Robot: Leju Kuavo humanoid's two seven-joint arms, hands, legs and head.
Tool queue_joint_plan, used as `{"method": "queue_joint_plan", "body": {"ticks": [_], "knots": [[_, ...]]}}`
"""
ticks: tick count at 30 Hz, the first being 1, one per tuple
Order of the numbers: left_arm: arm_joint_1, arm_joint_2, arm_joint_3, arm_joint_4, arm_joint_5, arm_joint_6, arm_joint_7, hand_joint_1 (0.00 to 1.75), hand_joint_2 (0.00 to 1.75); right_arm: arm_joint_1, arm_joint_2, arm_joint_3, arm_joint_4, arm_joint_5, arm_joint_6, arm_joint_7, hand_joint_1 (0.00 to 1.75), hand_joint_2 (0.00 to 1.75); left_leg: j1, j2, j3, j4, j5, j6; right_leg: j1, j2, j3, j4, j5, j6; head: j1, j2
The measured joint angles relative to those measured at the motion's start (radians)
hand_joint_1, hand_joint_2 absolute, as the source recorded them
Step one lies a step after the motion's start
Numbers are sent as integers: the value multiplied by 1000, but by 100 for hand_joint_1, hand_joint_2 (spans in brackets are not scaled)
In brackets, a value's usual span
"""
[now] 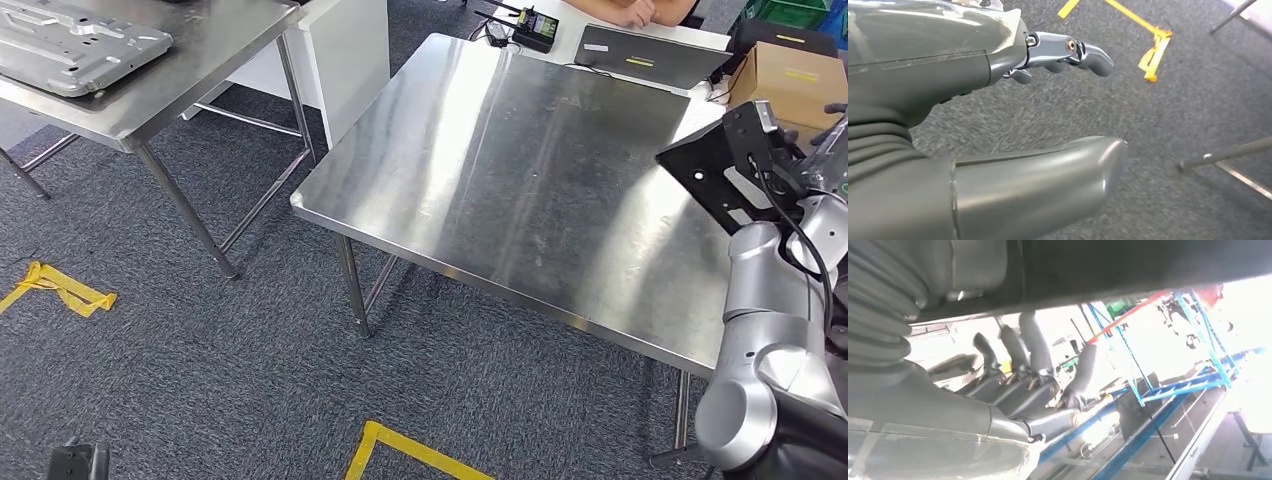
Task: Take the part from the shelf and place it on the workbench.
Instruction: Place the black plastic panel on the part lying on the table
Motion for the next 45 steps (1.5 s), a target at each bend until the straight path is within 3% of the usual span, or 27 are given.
{"method": "queue_joint_plan", "body": {"ticks": [10, 17, 23, 28, 34, 42, 45], "knots": [[-5, 0, 64, 57, -87, -29, 47, 0, 0, 8, 14, -3, 11, 27, 5, 30, 0, 0, 0, 1, -1, 0, 0, 0, 0, 1, -1, 0, 0, 0, 0, 0], [-7, -3, 100, 68, -119, -73, 76, 0, 0, 7, 21, -7, 26, 37, 105, 88, 0, 0, 0, 1, -1, 0, 0, 0, 0, 1, -1, 0, 0, 0, 0, 0], [-29, -11, 124, 70, -186, -94, 106, 0, 0, 19, 12, -23, 77, 43, 410, 199, 0, 0, 1, 0, -1, 0, 0, 0, 0, 0, -2, 0, 0, 0, 0, 0], [-50, -19, 139, 70, -227, -98, 123, 0, 0, 97, 10, -65, 120, -10, 568, 165, 0, 0, 0, -2, -1, 0, 0, 0, 0, -1, 1, 0, 0, 0, 0, 0], [-54, -22, 173, 70, -245, -97, 122, 0, 0, 158, 18, -94, 140, -10, 578, 163, 0, 0, 0, 2, -2, 0, 0, 0, 0, 2, 5, 0, 0, 0, 0, 0], [-54, -28, 201, 70, -263, -99, 112, 0, 0, 148, 23, -103, 148, 7, 578, 173, 0, 0, 1, 2, -2, 0, 0, 0, 1, 2, 2, 0, 0, 0, 0, 0], [-53, -30, 218, 70, -265, -99, 99, 0, 0, 120, 30, -104, 149, 7, 564, 128, 0, 0, 0, 3, -2, 0, 0, 0, 1, 2, 6, 1, 0, 0, 0, 0]]}}
